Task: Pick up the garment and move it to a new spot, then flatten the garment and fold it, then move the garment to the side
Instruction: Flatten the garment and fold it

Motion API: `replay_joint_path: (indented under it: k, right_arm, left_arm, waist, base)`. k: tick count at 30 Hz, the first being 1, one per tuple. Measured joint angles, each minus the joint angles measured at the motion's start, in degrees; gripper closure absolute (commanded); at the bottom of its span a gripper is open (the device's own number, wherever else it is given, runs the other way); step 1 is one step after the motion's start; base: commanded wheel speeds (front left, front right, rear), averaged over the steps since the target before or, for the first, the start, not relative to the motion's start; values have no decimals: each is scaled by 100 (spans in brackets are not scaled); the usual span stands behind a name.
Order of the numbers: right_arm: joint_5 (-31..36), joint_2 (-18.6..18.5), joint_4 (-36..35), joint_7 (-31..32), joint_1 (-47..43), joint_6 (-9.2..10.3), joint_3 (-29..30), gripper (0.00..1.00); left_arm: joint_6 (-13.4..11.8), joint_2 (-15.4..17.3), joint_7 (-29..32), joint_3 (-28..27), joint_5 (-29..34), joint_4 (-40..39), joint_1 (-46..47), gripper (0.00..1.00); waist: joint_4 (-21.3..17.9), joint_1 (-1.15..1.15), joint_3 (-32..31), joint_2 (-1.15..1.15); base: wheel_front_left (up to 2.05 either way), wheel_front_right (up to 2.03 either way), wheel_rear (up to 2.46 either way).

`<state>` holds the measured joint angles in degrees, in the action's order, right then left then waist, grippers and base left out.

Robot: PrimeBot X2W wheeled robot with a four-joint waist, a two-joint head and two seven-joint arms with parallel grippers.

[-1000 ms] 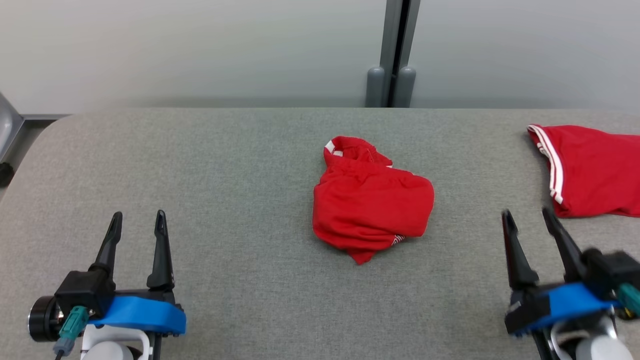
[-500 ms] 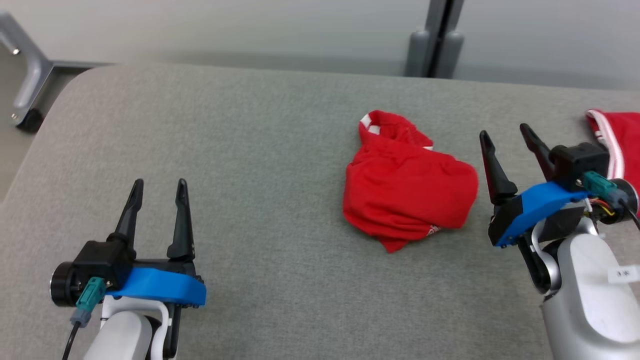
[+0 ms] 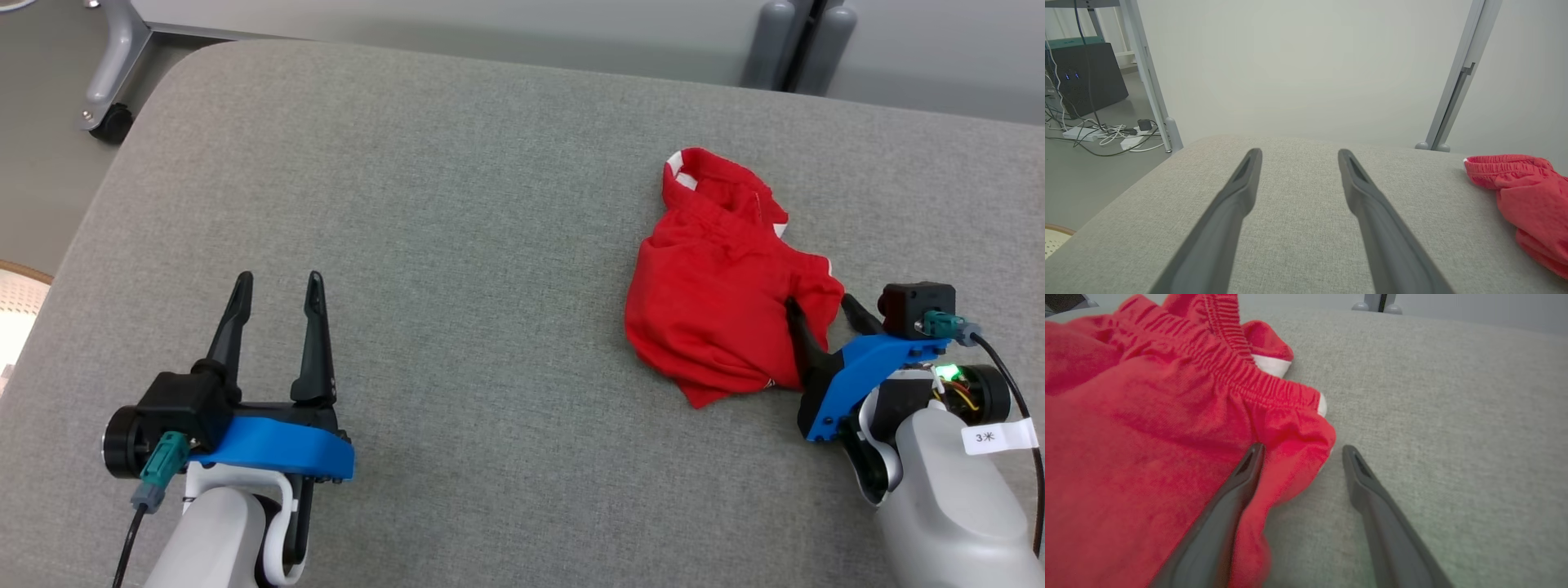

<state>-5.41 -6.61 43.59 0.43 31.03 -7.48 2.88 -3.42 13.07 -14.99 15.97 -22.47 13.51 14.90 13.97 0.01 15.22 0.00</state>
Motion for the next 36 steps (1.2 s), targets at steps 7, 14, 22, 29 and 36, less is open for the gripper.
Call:
replay_joint_path:
  k: [7, 14, 22, 29, 36]
  right_arm:
    - [-324, 92, 577, -261, 239, 1, -65, 71]
    - [-436, -62, 813, -758, 316, -1, -47, 100]
    - [-609, -813, 622, -1195, 371, 0, 322, 100]
    - [-582, -828, -103, -1287, 261, 0, 140, 100]
    - [-605, -243, -1355, -956, -358, 0, -906, 100]
  left_arm:
    - [93, -97, 0, -88, 111, 78, 29, 0]
    - [156, -119, 0, -210, 190, 140, 17, 0]
    - [231, -182, 0, -299, 257, 231, -153, 0]
    - [247, -208, 0, -366, 290, 270, -293, 0]
    - [264, -232, 0, -404, 308, 244, -446, 0]
  waist:
    - [30, -1, -1, 0]
    - [-83, -1, -115, 0]
    - [-284, -1, -471, 0]
    - [-374, -1, -748, 0]
    - [-339, -2, -954, 0]
  base:
    - [0, 0, 0]
    - [0, 0, 0]
    - [0, 0, 0]
    - [0, 0, 0]
    - [0, 0, 0]
